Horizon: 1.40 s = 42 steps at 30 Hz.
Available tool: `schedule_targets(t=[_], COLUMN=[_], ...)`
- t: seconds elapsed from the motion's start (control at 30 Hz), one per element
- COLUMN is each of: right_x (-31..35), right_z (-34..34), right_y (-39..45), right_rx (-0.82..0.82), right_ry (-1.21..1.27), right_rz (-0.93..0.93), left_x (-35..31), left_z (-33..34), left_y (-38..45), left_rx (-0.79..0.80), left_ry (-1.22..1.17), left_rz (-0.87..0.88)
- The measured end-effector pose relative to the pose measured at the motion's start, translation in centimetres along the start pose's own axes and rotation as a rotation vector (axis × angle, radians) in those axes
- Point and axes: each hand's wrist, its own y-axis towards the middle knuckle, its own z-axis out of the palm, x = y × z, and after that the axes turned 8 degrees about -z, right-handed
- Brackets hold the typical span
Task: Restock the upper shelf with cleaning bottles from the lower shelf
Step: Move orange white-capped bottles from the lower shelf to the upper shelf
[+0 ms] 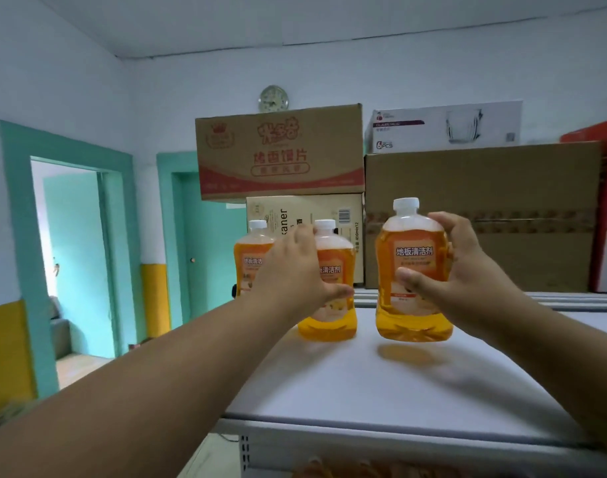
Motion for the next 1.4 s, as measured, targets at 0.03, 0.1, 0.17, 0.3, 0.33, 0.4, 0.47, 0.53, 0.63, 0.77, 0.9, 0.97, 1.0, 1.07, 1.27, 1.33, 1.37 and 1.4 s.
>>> schedule_targets(t=[0.03, 0.1, 0.17, 0.3, 0.33, 0.4, 0.47, 0.53, 0.63, 0.77, 0.9, 0.97, 1.0, 1.07, 1.27, 1.33, 1.37, 1.4], right_x=[-0.2, -0.4, -0.5, -0.4, -0.3, -0.3, -0.4, -0.4, -0.4, -0.4, -0.4, -0.4, -0.4, -0.6, -0.3, -0.4, -0.4, -0.5], right_z=[0.2, 0.4, 0.4, 0.8, 1.1, 1.4, 1.5, 1.6, 1.7, 1.7, 1.5, 1.5, 1.4, 1.3, 1.4, 1.9, 2.3, 2.9], right_y=[-0.3, -0.8, -1.1, -1.6, -1.7, -1.8, -1.7, -1.6, -1.6, -1.6, -1.6, -1.6, -1.7, -1.9, -1.3, -0.4, 0.2, 0.7], right_rx=[0.000, 0.007, -0.004, 0.019, 0.024, 0.025, 0.020, 0.014, 0.010, 0.015, 0.013, 0.015, 0.009, 0.008, 0.120, 0.125, 0.125, 0.129], right_ry=[-0.015, -0.024, -0.014, 0.003, -0.003, -0.010, -0.006, 0.000, -0.030, -0.069, -0.098, -0.141, -0.167, -0.235, -0.405, -0.417, -0.425, -0.438], right_rz=[-0.004, -0.005, -0.004, 0.013, 0.017, 0.017, 0.018, 0.030, 0.042, 0.045, 0.031, 0.013, -0.002, -0.038, 0.001, 0.017, 0.030, 0.044], left_x=[0.3, 0.9, 1.0, 1.3, 1.4, 1.7, 1.8, 2.0, 2.5, 3.1, 3.5, 3.5, 3.4, 3.3, 2.6, 2.0, 1.7, 1.6], left_z=[0.1, 0.4, 0.3, -0.2, -0.2, -0.3, -0.3, -0.1, 0.1, 0.6, 1.0, 1.1, 1.2, 1.1, -0.1, -1.0, -1.3, -1.4], left_y=[-0.2, -0.7, -0.5, 0.8, 1.1, 1.7, 2.5, 3.2, 4.0, 4.6, 4.8, 4.9, 5.0, 5.0, 3.2, 1.9, 1.0, -0.2], left_rx=[-0.020, -0.031, 0.001, 0.041, 0.034, 0.003, -0.015, -0.002, 0.011, 0.003, 0.005, 0.002, 0.000, -0.008, -0.041, -0.085, -0.069, -0.001], left_ry=[-0.010, -0.060, -0.013, 0.088, 0.134, 0.250, 0.347, 0.403, 0.455, 0.488, 0.503, 0.518, 0.527, 0.547, 0.569, 0.490, 0.405, 0.290], left_rz=[0.027, 0.104, 0.173, 0.220, 0.239, 0.266, 0.263, 0.267, 0.284, 0.271, 0.269, 0.265, 0.265, 0.269, 0.221, 0.228, 0.239, 0.238])
